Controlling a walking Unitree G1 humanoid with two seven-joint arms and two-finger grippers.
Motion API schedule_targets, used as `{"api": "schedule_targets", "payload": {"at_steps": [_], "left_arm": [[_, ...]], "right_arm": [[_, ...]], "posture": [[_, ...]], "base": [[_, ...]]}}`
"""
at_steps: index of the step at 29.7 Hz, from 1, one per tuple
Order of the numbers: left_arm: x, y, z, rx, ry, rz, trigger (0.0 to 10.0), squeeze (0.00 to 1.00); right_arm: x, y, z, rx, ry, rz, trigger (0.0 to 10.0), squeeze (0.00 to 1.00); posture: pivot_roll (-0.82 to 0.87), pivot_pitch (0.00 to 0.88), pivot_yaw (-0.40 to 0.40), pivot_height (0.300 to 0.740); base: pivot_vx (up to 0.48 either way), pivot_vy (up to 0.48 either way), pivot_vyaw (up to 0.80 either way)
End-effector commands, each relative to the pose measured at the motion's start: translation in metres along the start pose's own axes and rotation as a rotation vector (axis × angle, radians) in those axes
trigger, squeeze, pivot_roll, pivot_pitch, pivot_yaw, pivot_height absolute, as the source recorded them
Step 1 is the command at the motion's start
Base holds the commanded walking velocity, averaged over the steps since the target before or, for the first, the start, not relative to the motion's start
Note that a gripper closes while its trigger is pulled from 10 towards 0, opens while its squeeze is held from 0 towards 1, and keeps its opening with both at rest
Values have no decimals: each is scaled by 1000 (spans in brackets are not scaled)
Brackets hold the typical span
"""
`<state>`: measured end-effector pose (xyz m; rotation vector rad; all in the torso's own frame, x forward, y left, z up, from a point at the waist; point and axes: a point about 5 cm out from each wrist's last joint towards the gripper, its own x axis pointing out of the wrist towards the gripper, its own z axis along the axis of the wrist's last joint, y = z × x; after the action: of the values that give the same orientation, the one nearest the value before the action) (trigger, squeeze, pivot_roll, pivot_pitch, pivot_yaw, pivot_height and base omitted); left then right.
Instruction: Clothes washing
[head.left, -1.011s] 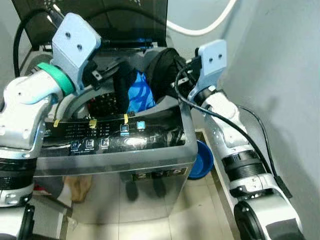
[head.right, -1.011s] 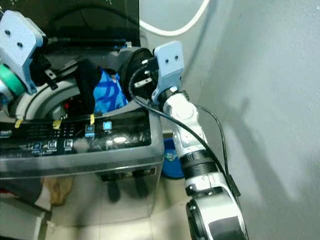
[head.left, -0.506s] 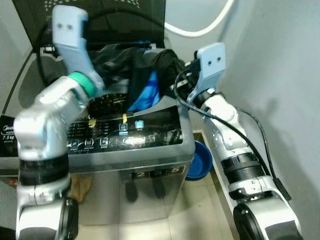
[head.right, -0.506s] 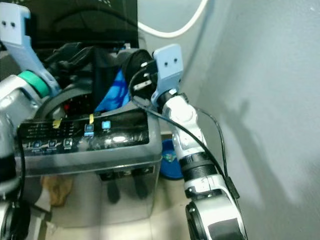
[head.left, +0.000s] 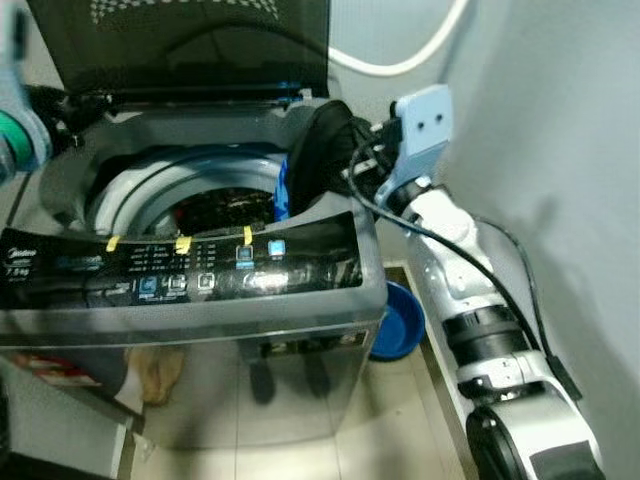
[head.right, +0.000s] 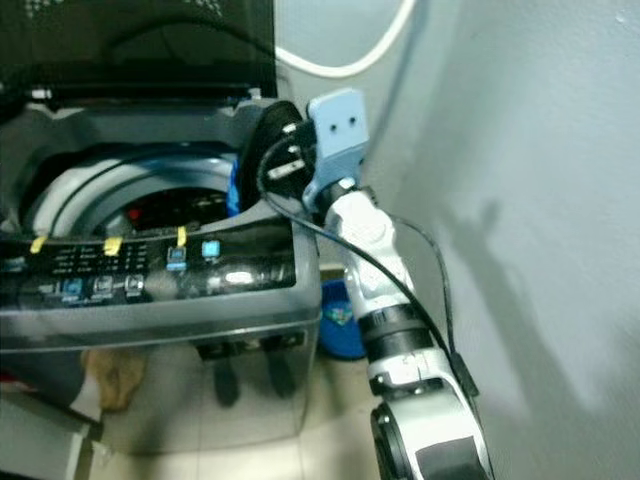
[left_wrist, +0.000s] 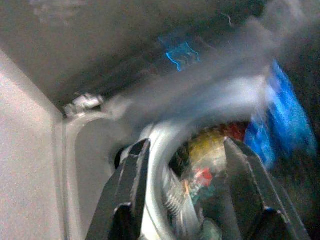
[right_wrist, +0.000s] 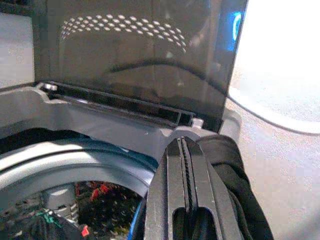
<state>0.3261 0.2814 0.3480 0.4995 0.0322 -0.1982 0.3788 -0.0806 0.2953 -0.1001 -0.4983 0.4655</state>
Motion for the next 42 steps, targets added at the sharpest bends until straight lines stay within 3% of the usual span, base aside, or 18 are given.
{"api": "schedule_targets", "payload": {"at_steps": [1,2,4,5,7,11,13,14,15,17,19,21,30,33,34,38,40,42], "left_arm": [[-10,-4,-2,324,31,-90,10000,0],[-10,-4,-2,324,31,-90,10000,0],[-27,2,-15,722,150,-228,10000,0],[-27,2,-15,722,150,-228,10000,0],[-31,11,-8,856,158,-221,10000,0],[-27,16,9,861,86,-156,10000,0],[-23,17,27,815,-3,-108,10000,0],[-21,11,47,729,-134,-100,10000,0],[-21,11,47,729,-134,-100,10000,0],[-21,-8,74,522,-385,-164,10000,0],[-21,-8,74,522,-385,-164,10000,0],[-20,-24,85,291,-547,-249,10000,0],[-3,-50,66,43,-607,-335,10000,0],[6,-61,61,-5,-606,-297,10000,0],[14,-69,58,-108,-599,-220,10000,0],[17,-75,56,-207,-593,-174,10000,0],[15,-82,57,-196,-611,-163,10000,0],[8,-108,59,-62,-635,-211,10000,0]], "right_arm": [[-2,1,-3,2,7,2,10000,0],[-2,1,-3,2,7,2,10000,0],[-2,0,-3,1,10,-2,10000,0],[-2,0,-3,1,10,-2,10000,0],[-2,-1,-3,1,10,-4,10000,0],[-2,0,-3,2,10,-5,10000,0],[-2,0,-3,4,9,-6,10000,0],[-2,1,-4,7,9,-9,10000,0],[-2,1,-4,7,9,-9,10000,0],[-2,1,-4,10,8,-14,10000,0],[-2,1,-4,10,8,-14,10000,0],[-3,1,-5,12,9,-17,10000,0],[-3,1,-5,13,11,-17,10000,0],[-3,1,-6,14,12,-18,10000,0],[-3,2,-6,18,12,-19,10000,0],[-3,3,-7,21,12,-19,10000,0],[-3,4,-8,24,17,-15,10000,0],[-8,12,-19,8,84,81,10000,0]], "posture": [[129,134,75,740],[129,134,75,740],[132,138,76,740],[132,138,76,740],[133,139,77,740],[136,140,80,740],[139,139,86,740],[140,139,88,740],[140,139,88,740],[137,140,92,740],[137,140,92,740],[134,140,90,740],[130,142,87,740],[131,140,88,740],[135,140,87,740],[139,141,91,740],[137,142,91,740],[139,143,88,740]], "base": [[0,0,0],[0,0,0],[0,0,0],[0,0,0],[0,0,0],[0,0,0],[0,0,0],[0,0,0],[0,0,0],[0,0,0],[0,0,0],[0,0,0],[0,0,0],[0,0,0],[0,0,0],[0,0,0],[0,0,0],[0,0,0]]}}
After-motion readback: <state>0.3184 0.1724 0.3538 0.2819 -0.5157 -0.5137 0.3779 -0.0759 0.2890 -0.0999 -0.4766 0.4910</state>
